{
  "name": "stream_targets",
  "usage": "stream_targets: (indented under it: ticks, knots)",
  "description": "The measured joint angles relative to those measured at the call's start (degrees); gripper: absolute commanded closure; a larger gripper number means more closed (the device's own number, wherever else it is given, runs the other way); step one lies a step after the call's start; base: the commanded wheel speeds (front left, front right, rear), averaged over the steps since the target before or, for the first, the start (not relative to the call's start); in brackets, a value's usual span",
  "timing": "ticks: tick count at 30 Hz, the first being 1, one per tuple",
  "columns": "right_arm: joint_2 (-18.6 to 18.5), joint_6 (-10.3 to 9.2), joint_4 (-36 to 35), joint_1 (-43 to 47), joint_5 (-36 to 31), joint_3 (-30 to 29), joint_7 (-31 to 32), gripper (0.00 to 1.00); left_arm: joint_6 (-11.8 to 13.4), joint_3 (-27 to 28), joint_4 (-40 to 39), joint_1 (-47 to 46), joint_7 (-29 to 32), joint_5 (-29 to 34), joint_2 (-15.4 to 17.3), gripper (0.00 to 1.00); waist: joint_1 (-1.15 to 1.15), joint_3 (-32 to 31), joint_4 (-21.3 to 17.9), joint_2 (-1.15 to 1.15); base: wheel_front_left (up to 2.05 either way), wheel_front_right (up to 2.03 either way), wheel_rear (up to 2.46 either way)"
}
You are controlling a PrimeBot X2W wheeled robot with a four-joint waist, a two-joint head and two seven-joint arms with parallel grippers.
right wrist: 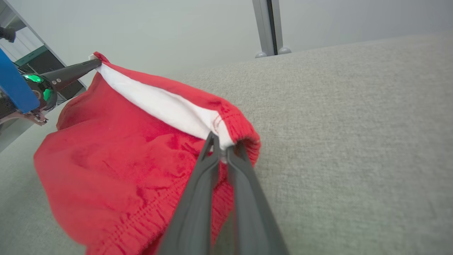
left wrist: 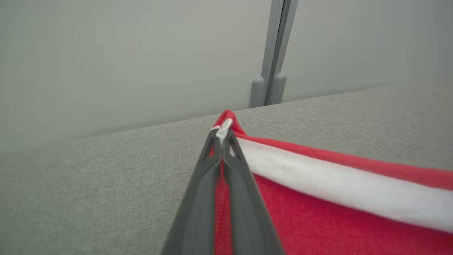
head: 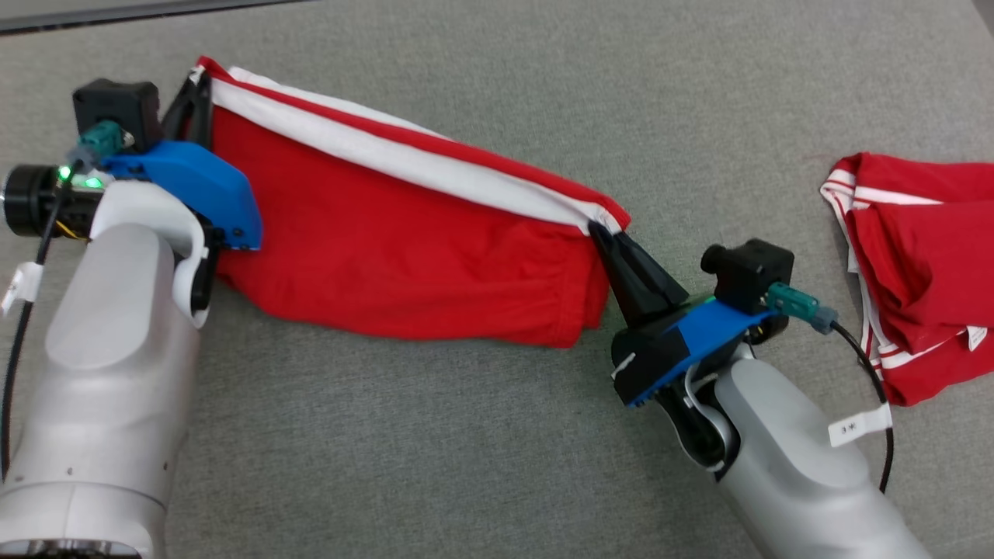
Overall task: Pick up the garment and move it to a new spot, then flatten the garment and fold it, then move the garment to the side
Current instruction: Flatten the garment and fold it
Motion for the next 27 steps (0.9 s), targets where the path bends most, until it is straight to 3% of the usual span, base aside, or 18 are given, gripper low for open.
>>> stream_targets:
  ticks: [15,16,17,18,27]
  knots:
    - [2.0,0.0,0.8,-3.5,0.0,-0.6,0.0,1.0,0.5,-0.3,10.1,-6.0,-6.2,-0.9,0.6,1.0,-0.02,2.4,-1.6,-0.02,0.0,0.0,0.0]
    - [2.0,0.0,0.8,-3.4,-0.3,-0.8,0.0,0.82,0.5,-0.3,10.5,-6.3,-6.7,-0.9,0.6,0.71,-0.02,2.4,-1.6,-0.02,0.0,0.0,0.0]
    - [2.2,0.0,0.8,-3.3,-0.5,-1.4,0.0,0.15,0.8,-0.3,10.8,-6.6,-7.2,-1.0,0.6,0.0,-0.01,2.3,-1.6,-0.02,0.0,0.0,0.0]
    - [2.2,0.0,0.8,-3.2,-0.9,-1.8,0.0,0.0,1.0,-0.1,11.2,-6.7,-7.5,-1.2,0.5,0.0,-0.01,2.1,-1.5,-0.02,0.0,0.0,0.0]
    - [2.5,0.0,-1.1,1.6,-5.9,-8.0,0.0,0.0,0.5,2.1,15.8,-2.8,-8.9,-5.2,-0.4,0.0,-0.02,-0.3,-0.6,-0.04,0.0,0.0,0.0]
